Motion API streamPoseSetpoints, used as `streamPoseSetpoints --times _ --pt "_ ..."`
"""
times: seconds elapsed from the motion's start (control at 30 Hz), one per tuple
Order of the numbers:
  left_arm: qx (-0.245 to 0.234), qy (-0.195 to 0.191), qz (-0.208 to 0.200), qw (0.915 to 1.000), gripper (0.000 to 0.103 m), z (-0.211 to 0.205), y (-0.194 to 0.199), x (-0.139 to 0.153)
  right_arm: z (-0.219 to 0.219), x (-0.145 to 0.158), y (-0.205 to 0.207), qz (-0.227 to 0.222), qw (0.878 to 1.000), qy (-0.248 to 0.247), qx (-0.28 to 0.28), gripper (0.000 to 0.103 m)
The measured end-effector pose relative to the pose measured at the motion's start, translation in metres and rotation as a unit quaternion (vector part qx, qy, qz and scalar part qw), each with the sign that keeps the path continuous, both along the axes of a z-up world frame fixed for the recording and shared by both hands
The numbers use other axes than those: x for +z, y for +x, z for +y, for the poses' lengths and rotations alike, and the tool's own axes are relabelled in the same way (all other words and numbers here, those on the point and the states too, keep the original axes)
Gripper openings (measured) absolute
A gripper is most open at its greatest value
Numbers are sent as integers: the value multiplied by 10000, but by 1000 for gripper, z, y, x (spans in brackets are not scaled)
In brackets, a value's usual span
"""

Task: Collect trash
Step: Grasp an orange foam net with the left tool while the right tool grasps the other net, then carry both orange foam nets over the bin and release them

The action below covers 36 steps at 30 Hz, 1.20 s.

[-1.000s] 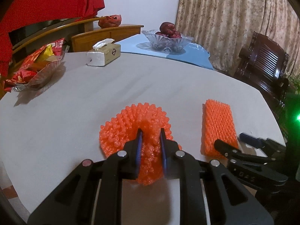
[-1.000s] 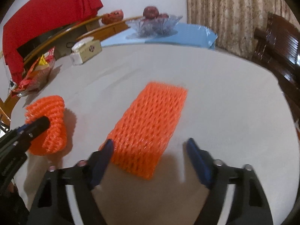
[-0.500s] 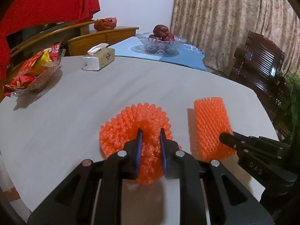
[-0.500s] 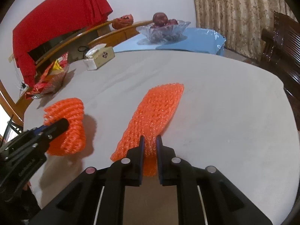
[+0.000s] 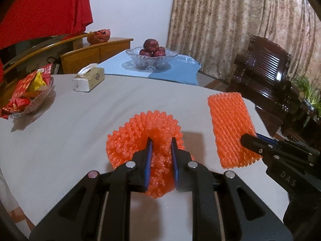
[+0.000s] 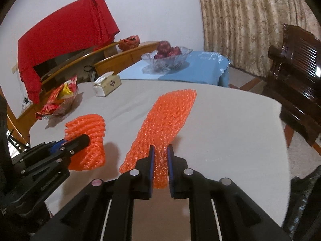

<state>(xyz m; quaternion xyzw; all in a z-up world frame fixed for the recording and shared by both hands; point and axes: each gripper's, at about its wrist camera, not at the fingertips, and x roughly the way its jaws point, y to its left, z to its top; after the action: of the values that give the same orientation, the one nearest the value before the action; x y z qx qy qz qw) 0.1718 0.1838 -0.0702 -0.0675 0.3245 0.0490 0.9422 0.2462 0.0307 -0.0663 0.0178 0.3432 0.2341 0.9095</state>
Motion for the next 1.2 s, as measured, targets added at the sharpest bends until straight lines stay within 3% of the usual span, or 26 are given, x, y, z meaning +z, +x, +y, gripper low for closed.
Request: streamPoseSetpoints --times 0.67,1.2 --pt "-814 -56 -478 9955 16 -90 -34 54 -92 57 -62 -576 9967 164 -547 12" --pt "-1833 -131 -628 9810 16 -204 -55 65 -202 70 -118 -814 9855 99 -1486 12"
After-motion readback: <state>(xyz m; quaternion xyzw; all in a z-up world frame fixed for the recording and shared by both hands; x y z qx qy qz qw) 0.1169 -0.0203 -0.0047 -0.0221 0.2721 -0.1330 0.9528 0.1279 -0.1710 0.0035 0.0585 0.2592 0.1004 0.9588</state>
